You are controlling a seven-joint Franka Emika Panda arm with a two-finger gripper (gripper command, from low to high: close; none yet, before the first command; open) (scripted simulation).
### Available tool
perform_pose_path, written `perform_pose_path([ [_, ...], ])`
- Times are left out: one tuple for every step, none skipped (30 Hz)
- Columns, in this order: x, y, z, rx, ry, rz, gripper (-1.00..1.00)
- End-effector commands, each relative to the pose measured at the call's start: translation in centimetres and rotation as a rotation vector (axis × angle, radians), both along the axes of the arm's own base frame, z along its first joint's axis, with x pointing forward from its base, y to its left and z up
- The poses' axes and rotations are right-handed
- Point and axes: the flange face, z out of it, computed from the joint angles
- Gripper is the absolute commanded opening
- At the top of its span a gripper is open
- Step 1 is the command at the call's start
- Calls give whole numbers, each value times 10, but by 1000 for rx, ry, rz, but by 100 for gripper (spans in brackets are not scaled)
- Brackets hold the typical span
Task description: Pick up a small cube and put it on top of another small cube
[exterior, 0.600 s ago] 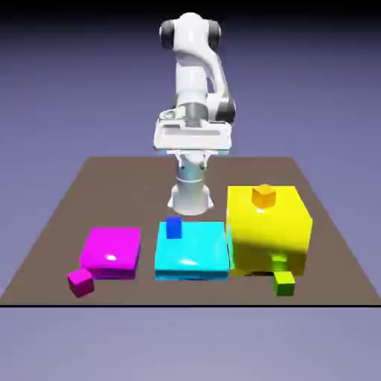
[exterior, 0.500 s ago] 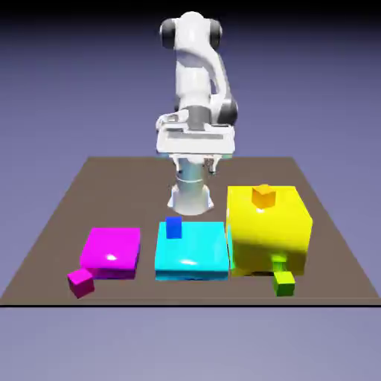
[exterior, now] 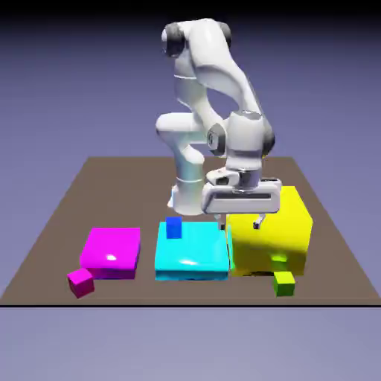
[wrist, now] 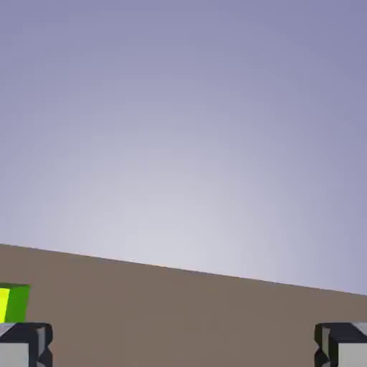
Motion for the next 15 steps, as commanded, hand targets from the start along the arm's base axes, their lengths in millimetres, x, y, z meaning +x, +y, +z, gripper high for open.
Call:
perform_pose_path([
  [4, 7, -8, -3, 32, -1, 0],
  [7, 15, -17, -6, 64, -1, 0],
  [10, 23, -25, -9, 96, -1, 0],
  [13, 30, -33, -11, 127, -2, 0],
  [16, 37, -41, -13, 157, -3, 0],
  [18, 45, -48, -15, 187, -4, 0],
  [21, 52, -56, -16, 217, -6, 0],
  [23, 58, -63, -18, 246, -8, 0],
  [25, 65, -70, -19, 275, -11, 0],
  [27, 72, -77, -19, 304, -14, 0],
  [28, 78, -83, -20, 332, -17, 0],
  [30, 84, -90, -20, 360, -21, 0],
  [32, 89, -96, -20, 387, -25, 0],
  [33, 95, -102, -20, 414, -30, 0],
  [35, 100, -107, -19, 441, -36, 0],
])
